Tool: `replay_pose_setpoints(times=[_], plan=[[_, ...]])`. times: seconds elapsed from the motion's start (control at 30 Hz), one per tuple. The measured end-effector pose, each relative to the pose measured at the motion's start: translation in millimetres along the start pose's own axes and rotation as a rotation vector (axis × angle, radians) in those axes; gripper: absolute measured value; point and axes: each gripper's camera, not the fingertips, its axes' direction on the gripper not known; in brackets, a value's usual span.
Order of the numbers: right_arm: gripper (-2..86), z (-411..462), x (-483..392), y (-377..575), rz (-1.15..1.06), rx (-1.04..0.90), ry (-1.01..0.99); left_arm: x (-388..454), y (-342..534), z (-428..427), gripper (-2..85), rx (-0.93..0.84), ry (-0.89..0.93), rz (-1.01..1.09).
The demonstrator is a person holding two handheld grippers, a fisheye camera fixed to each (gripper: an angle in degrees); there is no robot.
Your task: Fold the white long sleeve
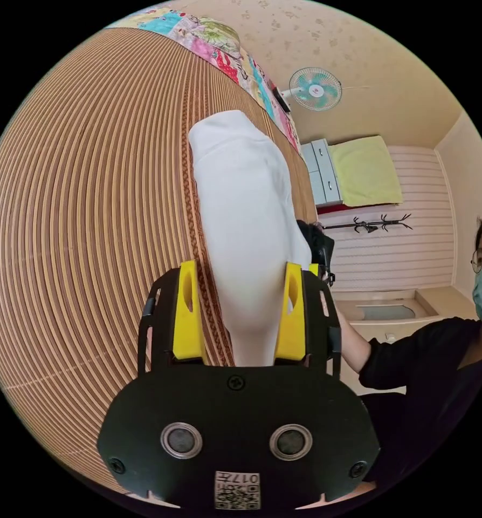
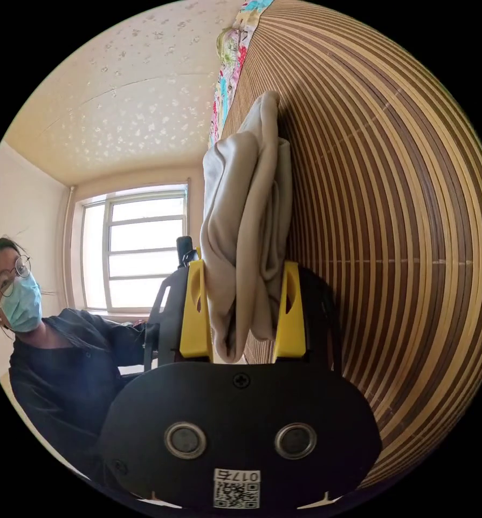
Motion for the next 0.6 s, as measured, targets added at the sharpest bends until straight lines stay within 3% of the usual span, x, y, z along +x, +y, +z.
replay_pose_setpoints(times=[0.17, 0.3, 0.43, 0.6], plan=[[16.7, 1, -2, -4, -0.064, -0.102, 0.054, -3, 2, 10, 17.0, -0.023, 0.171, -0.047], [15.1, 20, -39, 7, -0.179, -0.162, 0.054, 33, 33, -29, 15.0, 0.094, 0.247, -0.001], [14.7, 81, -108, 30, -0.319, -0.244, 0.137, 76, 80, -100, 14.7, 0.181, 0.172, 0.029], [14.5, 200, -186, 53, -0.458, -0.303, 0.082, 131, 174, -265, 14.8, 0.359, 0.010, 0.011]])
